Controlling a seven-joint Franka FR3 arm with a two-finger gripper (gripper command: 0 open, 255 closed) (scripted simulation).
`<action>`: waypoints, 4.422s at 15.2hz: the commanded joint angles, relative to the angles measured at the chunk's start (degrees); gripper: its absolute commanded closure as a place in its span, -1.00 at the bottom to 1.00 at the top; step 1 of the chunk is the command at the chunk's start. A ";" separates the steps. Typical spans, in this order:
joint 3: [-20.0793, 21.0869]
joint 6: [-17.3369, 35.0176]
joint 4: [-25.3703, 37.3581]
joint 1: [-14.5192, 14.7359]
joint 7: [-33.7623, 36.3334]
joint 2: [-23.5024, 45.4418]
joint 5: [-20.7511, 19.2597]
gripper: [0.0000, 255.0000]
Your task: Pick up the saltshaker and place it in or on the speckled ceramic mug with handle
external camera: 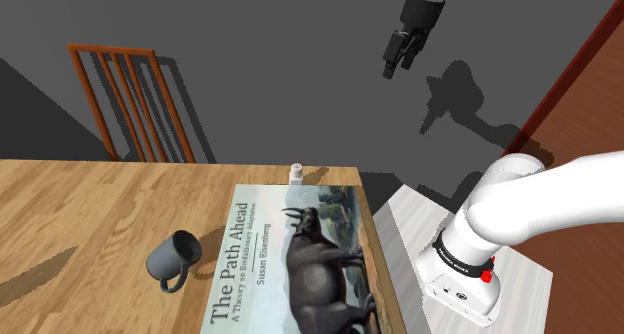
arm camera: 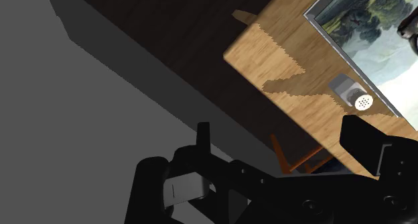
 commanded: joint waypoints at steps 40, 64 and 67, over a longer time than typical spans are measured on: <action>23.87 35.26 -7.36 5.41 30.07 36.19 0.03 -1.00; 23.13 25.67 -2.28 5.71 27.80 31.34 2.08 1.00; 22.93 23.30 -0.74 5.74 27.39 30.46 2.38 1.00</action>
